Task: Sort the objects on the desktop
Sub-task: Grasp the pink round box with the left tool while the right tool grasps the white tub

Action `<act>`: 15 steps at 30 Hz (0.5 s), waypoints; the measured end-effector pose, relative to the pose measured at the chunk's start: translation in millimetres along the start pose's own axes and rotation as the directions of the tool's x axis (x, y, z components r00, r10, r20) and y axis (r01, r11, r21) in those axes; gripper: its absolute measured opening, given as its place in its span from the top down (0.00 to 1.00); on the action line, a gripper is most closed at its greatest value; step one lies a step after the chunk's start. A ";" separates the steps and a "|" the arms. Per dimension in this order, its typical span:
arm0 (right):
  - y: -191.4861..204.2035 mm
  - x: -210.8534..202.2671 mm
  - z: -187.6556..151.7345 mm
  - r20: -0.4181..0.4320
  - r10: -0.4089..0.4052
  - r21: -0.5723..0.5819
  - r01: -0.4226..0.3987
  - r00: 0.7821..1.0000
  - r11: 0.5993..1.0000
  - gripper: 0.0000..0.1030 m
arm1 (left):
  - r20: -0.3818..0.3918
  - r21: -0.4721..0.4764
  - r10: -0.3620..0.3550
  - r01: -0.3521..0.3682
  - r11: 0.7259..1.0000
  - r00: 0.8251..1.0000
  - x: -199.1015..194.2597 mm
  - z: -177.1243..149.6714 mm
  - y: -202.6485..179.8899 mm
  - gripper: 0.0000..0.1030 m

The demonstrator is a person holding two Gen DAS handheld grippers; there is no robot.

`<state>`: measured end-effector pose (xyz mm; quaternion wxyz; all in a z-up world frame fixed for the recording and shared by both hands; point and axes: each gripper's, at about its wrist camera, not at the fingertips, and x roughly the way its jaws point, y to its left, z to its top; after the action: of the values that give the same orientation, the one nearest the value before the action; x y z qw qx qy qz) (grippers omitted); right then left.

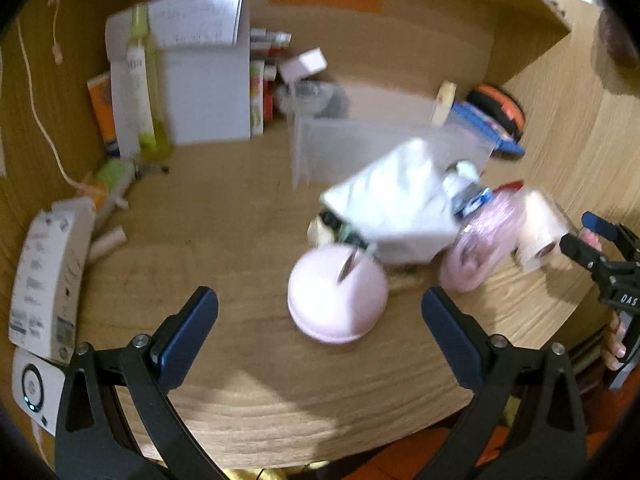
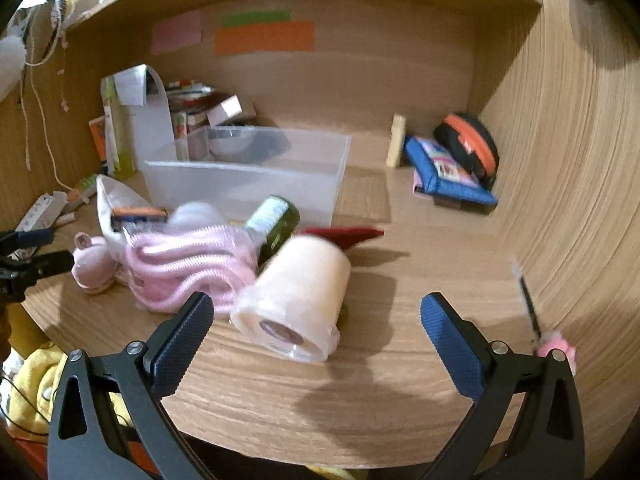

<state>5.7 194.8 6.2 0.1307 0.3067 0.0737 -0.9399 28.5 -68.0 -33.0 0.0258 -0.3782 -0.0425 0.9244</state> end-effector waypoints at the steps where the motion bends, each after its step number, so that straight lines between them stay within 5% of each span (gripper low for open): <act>1: -0.9 3.9 -1.9 -0.015 0.000 0.007 0.001 1.000 1.000 0.00 | -0.015 0.000 -0.004 0.004 1.000 1.000 4.5 -2.2 0.3 0.00; 12: -5.6 40.0 -13.7 -0.102 0.074 0.099 -0.064 0.992 0.993 0.00 | -0.065 -0.004 -0.005 0.004 1.000 0.998 36.2 -4.5 -2.1 0.00; 15: -1.2 47.6 -13.3 -0.110 0.069 0.090 -0.059 0.992 0.994 0.01 | -0.061 -0.013 -0.005 0.004 1.000 0.998 39.4 -1.7 -1.1 0.07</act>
<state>-24.3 189.3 -32.8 0.1430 0.3669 0.0305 -0.9187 1.6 -63.7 -61.5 0.0266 -0.4062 -0.0483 0.9121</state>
